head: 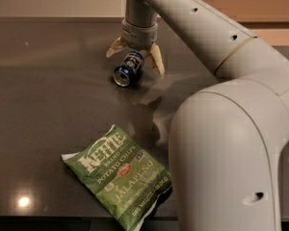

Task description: Pick pepsi can

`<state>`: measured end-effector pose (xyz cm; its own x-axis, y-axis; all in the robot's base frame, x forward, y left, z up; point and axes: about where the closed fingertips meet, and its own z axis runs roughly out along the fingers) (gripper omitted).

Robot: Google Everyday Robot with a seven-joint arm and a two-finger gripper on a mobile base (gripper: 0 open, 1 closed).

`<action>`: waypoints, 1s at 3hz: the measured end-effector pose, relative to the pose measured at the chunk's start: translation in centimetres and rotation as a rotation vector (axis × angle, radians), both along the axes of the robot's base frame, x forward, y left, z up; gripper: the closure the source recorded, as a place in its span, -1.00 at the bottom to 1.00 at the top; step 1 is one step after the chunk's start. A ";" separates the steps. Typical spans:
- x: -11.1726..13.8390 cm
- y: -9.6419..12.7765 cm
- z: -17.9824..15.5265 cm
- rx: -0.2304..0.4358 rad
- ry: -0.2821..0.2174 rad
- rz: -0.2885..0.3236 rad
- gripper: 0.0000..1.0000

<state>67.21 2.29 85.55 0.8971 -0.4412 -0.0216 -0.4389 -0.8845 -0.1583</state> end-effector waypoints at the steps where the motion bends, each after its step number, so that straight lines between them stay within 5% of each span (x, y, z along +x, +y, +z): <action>1: 0.1 0.2 -0.2 -0.005 -0.002 0.022 -0.73; 3: 0.3 0.3 -0.2 -0.014 -0.007 0.033 0.20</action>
Offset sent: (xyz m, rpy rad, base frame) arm -0.0149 -0.0120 0.0023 -0.0661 0.0583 0.0463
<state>67.49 2.63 85.32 0.9111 -0.4120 -0.0091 -0.4087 -0.9004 -0.1491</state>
